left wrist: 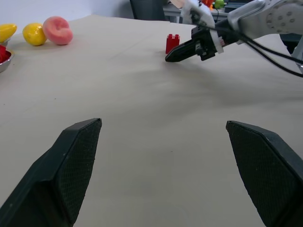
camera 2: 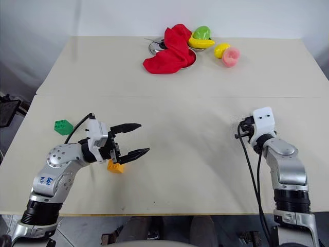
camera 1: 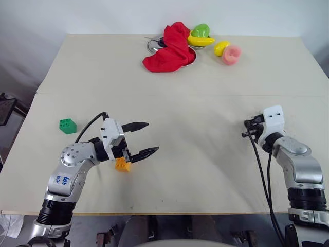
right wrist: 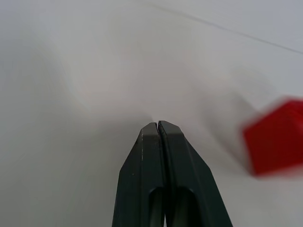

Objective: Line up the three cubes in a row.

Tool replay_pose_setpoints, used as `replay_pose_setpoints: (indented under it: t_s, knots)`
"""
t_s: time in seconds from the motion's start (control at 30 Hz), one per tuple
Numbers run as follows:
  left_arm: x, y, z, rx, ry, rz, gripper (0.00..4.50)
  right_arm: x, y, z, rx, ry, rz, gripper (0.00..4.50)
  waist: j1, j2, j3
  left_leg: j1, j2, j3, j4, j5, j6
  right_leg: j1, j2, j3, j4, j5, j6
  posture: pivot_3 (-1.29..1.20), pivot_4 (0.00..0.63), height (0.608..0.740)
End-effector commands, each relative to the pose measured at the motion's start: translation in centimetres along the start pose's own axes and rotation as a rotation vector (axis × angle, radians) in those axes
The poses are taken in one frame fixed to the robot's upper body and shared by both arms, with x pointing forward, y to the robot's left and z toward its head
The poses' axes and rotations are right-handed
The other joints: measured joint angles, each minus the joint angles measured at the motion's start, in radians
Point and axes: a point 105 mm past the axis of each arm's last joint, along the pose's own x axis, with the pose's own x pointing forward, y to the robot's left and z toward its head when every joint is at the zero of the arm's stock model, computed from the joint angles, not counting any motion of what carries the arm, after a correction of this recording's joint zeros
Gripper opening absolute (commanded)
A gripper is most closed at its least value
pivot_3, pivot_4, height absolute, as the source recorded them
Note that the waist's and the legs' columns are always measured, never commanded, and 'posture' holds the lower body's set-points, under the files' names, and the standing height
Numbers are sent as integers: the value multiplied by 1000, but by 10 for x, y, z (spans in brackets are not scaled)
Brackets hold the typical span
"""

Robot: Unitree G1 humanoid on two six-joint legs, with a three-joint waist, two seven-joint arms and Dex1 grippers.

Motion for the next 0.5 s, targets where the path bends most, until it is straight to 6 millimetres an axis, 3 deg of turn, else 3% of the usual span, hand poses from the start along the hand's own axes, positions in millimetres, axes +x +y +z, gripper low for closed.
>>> replay_pose_setpoints:
  t_s: [0.03, 0.1, 0.2, 0.37, 0.5]
  knots:
    - [-2, -1, 7, 32, -22, 4, 4500, -27, 11, 36, -8, -152, 150, 49, 7, 0, 0, 0, 0, 0, 0, 0, 0, 0, 0, 0, 0, 0, 0, 0, 150, 740]
    - [-3, -2, 7, 31, -21, 3, 4500, -40, 12, 40, 18, -176, 193, 49, 16, 0, 0, 0, -1, -2, 0, 0, 0, 0, -1, -1, 0, 0, 0, 0, 150, 740]
    - [-4, -2, 7, 30, -17, 3, 4500, -62, -7, 42, 27, -177, 158, 657, 29, 0, 0, -1, -2, -1, 0, 0, 1, 0, -1, -1, -1, 0, 0, 0, 150, 740]
    - [-5, -1, 7, 28, -13, 1, 4500, -85, -64, 38, -32, -176, -80, 2307, 28, 0, 0, 0, -2, 0, 0, -1, 1, 0, -1, 0, 0, 0, 0, 0, 150, 740]
    - [-4, -1, 7, 27, -15, -3, 4500, -93, -91, 21, -104, -113, -171, 3666, 26, 0, 0, 1, -2, 1, 0, -1, 1, 0, -1, 0, 0, 0, 0, 0, 150, 740]
